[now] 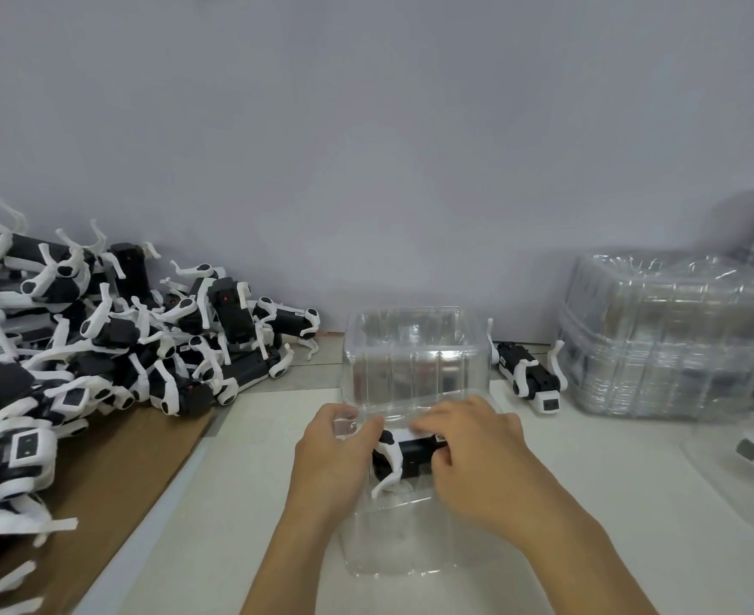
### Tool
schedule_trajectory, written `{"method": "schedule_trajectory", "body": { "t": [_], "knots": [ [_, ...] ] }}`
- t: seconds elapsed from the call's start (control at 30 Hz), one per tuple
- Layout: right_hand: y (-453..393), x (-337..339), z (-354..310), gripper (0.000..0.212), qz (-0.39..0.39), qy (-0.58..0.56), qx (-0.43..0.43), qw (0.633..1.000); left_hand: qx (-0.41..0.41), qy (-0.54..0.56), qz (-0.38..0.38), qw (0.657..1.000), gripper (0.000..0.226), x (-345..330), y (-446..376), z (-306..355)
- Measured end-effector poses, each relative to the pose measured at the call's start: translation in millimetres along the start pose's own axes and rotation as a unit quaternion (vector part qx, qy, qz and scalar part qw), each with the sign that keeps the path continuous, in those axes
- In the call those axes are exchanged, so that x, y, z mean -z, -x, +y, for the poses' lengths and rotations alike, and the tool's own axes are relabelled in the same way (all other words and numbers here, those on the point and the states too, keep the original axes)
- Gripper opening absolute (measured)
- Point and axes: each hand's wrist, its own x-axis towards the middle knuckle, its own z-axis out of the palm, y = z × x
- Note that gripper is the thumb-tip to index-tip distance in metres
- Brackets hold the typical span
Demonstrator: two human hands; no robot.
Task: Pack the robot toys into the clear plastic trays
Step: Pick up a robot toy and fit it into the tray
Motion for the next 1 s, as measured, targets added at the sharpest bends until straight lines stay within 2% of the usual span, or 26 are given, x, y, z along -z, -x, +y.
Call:
{"method": "schedule_trajectory", "body": {
  "t": [0.1,0.17,0.23,0.33,0.4,0.43,0.5,0.57,0.63,0.77,0.9,1.0],
  "knots": [
    [-2,-3,5,0.043,0.007,0.002,-0.005,1.0,-0.007,-0.012,0.004,1.0,0.021,-1,1,1],
    [-3,-5,7,0.044,0.016,-0.002,0.0,1.0,-0.04,-0.032,0.0,0.999,0.023,0,2,1],
    [-3,-3,8,0.047,0.049,-0.057,0.001,0.997,-0.117,-0.067,0.017,0.991,0.02,2,2,3],
    [-4,4,14,0.053,0.12,-0.139,-0.003,0.983,-0.273,-0.127,0.051,0.952,0.017,5,5,12],
    [-6,8,19,0.052,0.155,-0.157,-0.008,0.975,-0.325,-0.157,0.023,0.932,0.005,6,8,18],
    [-6,10,22,0.053,0.168,-0.167,-0.015,0.971,-0.328,-0.185,-0.017,0.926,0.013,5,9,20],
    [-6,13,28,0.054,0.182,-0.191,-0.033,0.964,-0.303,-0.265,-0.109,0.909,0.052,2,13,18],
    [-5,14,33,0.053,0.185,-0.206,-0.041,0.96,-0.267,-0.315,-0.154,0.898,0.071,1,16,19],
    [-5,15,36,0.052,0.192,-0.215,-0.042,0.957,-0.245,-0.32,-0.17,0.899,0.077,2,18,22],
    [-5,16,34,0.055,0.21,-0.224,-0.044,0.951,-0.226,-0.383,-0.191,0.875,0.088,1,20,24],
    [-4,18,34,0.059,0.243,-0.24,-0.048,0.938,-0.24,-0.392,-0.158,0.874,0.082,-7,23,23],
    [-4,30,35,0.057,0.309,-0.275,-0.052,0.909,-0.242,-0.363,-0.153,0.887,0.077,-7,23,24]
  ]
}}
